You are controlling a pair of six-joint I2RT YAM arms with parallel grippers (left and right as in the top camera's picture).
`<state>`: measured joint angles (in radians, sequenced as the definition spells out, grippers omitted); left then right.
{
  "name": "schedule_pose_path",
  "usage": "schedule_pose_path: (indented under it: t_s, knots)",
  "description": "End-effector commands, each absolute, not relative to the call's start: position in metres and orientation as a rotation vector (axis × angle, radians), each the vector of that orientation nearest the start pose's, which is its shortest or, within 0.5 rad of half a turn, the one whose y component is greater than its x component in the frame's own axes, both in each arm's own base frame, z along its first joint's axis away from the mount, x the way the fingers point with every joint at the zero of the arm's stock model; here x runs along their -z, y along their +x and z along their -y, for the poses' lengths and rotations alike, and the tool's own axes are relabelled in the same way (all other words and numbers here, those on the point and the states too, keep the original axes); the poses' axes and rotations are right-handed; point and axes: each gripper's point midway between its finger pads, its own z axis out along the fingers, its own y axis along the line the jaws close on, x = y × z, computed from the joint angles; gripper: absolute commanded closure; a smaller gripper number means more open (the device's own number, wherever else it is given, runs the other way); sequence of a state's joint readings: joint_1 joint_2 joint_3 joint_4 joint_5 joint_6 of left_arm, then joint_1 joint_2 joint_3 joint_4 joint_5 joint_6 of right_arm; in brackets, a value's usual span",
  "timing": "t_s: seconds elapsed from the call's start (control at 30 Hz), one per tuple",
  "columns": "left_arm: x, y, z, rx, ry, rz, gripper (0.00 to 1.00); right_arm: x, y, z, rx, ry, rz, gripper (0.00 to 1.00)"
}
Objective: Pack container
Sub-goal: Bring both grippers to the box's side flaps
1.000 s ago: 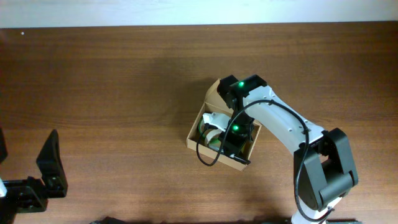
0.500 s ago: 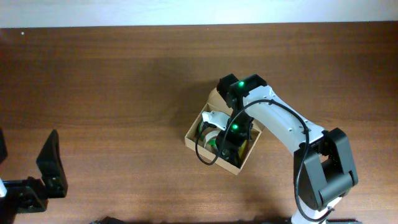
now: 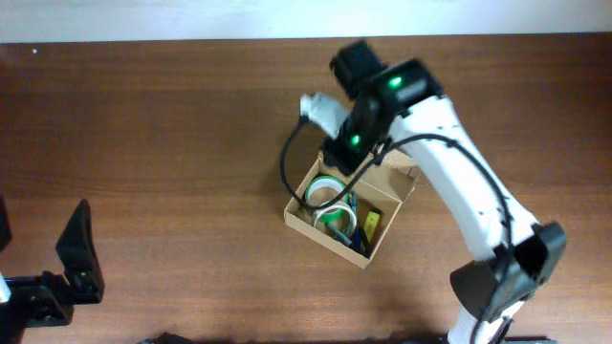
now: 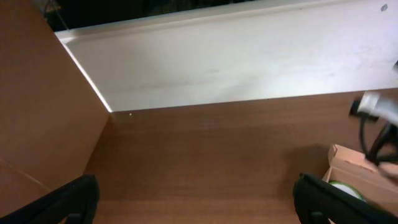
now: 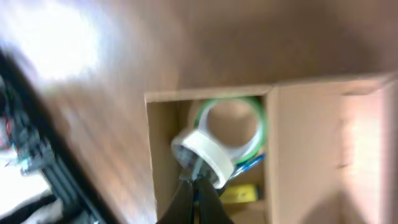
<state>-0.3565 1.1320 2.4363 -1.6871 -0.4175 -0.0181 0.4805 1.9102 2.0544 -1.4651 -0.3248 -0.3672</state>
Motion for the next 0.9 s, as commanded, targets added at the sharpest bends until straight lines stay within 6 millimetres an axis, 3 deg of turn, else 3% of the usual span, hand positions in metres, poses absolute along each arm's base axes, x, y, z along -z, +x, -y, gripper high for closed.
schedule_pose_path:
  t_s: [0.0,0.17,0.23,0.4,0.57,0.73,0.83,0.87]
  knots:
    - [-0.516,0.147,-0.020,-0.172,0.071,-1.933,0.00,-0.257,0.346,-0.214,-0.314,-0.903,-2.674,0.96]
    - [-0.498,0.158,-0.017,-0.206,0.092,-2.003,0.00,-0.253,0.351,-0.156,0.080,-0.370,-2.835,0.96]
    - [-0.475,0.170,-0.013,-0.240,0.121,-2.088,0.00,-0.255,0.347,-0.137,0.205,-0.230,-2.849,0.96]
    - [-0.428,0.195,-0.005,-0.306,0.181,-2.244,0.00,-0.268,0.345,-0.109,0.360,-0.111,-2.802,0.96]
    - [-0.379,0.223,0.014,-0.301,0.253,-2.375,0.00,-0.299,0.338,-0.075,0.336,0.047,-2.725,0.96]
    - [-0.318,0.253,0.034,-0.280,0.327,-2.505,0.16,-0.338,0.318,-0.025,0.285,0.242,-2.618,0.96]
    - [-0.278,0.269,0.053,-0.217,0.414,-2.571,0.35,-0.348,0.302,-0.006,0.265,0.308,-2.592,0.96]
    - [-0.261,0.275,0.061,-0.186,0.448,-2.596,0.48,-0.348,0.296,-0.001,0.260,0.329,-2.592,0.96]
